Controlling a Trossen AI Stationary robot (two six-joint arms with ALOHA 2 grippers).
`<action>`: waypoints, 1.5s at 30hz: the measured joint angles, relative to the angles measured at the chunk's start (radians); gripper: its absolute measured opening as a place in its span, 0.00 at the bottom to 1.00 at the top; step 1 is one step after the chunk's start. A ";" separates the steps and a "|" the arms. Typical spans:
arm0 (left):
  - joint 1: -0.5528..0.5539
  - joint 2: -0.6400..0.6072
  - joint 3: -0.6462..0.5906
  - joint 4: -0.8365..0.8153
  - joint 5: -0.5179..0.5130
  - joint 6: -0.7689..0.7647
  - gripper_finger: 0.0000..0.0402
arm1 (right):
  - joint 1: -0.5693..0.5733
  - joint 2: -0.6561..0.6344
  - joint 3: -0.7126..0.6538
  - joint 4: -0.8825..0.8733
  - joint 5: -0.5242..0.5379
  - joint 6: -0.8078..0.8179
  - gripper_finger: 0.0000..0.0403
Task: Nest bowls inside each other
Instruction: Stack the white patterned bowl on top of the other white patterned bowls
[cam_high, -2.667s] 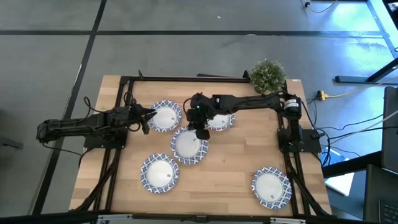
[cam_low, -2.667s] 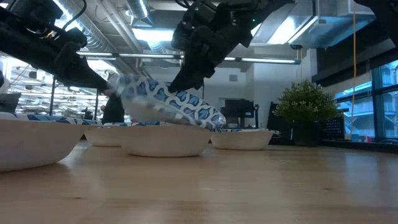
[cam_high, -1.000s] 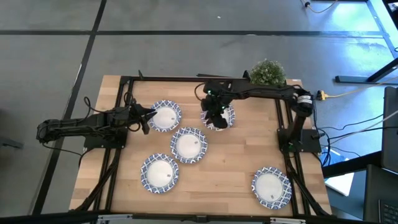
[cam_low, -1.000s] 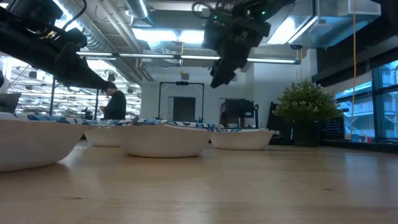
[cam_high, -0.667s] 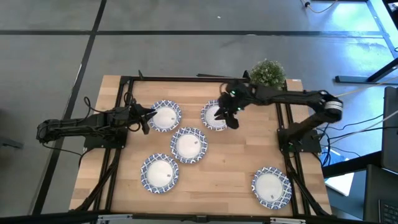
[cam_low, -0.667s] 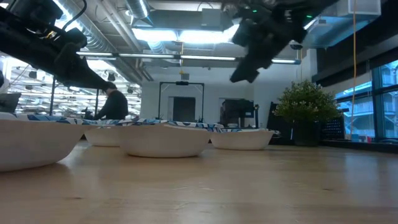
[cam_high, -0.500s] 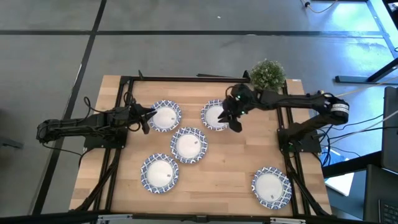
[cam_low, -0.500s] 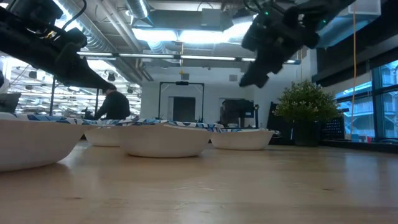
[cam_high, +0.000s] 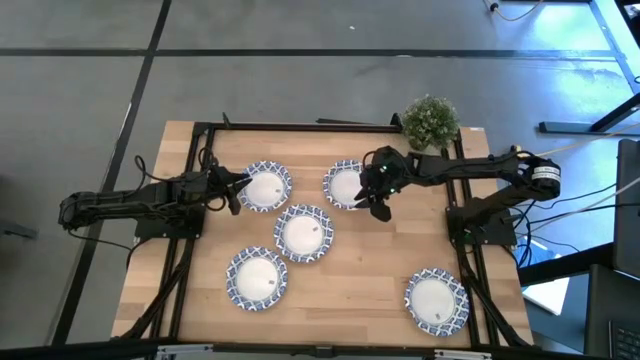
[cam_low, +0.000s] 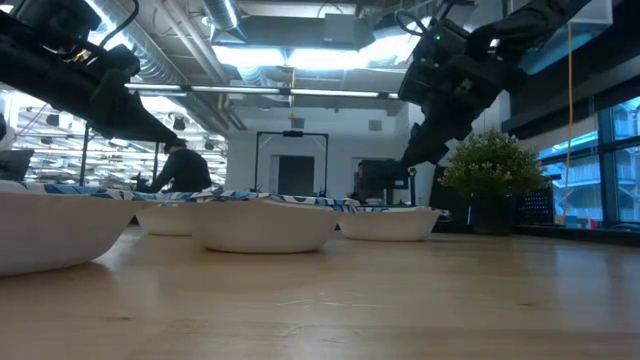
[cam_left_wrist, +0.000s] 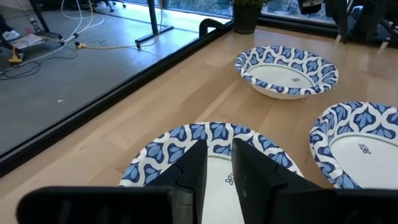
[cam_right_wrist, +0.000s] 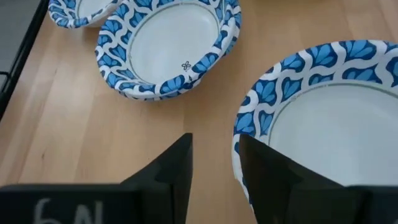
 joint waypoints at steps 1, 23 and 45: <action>0.000 0.000 0.000 0.000 0.000 0.000 0.17 | 0.000 0.000 0.000 0.003 0.000 0.003 0.34; 0.000 0.000 0.000 -0.001 -0.001 -0.004 0.17 | 0.013 0.105 0.002 -0.010 0.079 0.000 0.61; 0.000 0.000 0.000 -0.002 -0.001 -0.005 0.17 | 0.029 0.111 0.002 -0.065 0.191 0.016 0.61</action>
